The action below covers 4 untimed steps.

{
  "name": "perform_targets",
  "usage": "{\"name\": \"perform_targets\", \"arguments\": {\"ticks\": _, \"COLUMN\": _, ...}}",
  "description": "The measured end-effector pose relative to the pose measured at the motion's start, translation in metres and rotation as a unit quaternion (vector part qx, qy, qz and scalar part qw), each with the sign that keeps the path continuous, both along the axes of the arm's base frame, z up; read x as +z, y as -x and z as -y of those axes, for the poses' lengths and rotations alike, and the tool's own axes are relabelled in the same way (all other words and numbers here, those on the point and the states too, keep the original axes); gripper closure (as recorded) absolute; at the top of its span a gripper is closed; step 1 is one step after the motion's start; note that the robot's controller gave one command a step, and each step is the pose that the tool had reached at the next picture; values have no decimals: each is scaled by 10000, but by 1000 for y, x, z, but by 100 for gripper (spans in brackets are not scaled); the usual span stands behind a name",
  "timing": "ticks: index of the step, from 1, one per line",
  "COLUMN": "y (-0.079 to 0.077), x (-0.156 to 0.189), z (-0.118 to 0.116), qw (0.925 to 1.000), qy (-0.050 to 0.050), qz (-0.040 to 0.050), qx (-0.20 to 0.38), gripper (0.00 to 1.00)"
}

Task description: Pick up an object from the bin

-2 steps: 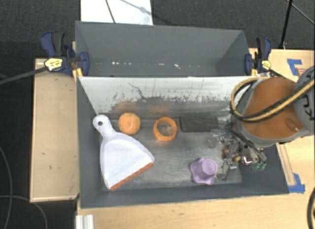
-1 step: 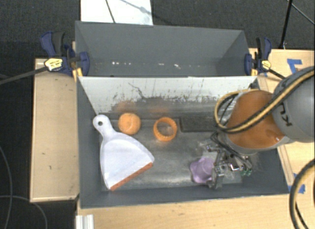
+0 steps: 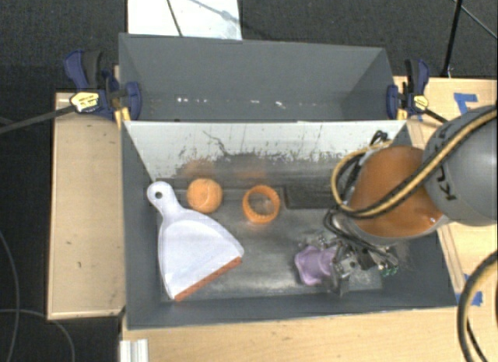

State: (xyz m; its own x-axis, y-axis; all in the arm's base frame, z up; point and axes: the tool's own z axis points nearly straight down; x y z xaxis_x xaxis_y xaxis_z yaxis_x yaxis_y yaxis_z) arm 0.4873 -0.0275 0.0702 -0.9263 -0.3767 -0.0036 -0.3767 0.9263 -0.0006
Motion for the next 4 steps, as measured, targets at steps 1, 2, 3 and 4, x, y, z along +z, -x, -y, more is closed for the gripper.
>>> {"name": "perform_targets", "arguments": {"ticks": 1, "y": 0, "x": 0, "z": 0, "qw": 10000, "qy": 1, "qz": -1, "qx": 7, "gripper": 100}}
{"name": "perform_targets", "arguments": {"ticks": 2, "y": -5, "x": 24, "z": 9, "qw": 10000, "qy": 0, "qz": -13, "qx": 63, "gripper": 100}}
{"name": "perform_targets", "arguments": {"ticks": 3, "y": -3, "x": 37, "z": 10, "qw": 10000, "qy": 4, "qz": -5, "qx": 96, "gripper": 100}}
{"name": "perform_targets", "arguments": {"ticks": 4, "y": -5, "x": 16, "z": 11, "qw": 9998, "qy": 0, "qz": -8, "qx": 182, "gripper": 100}}
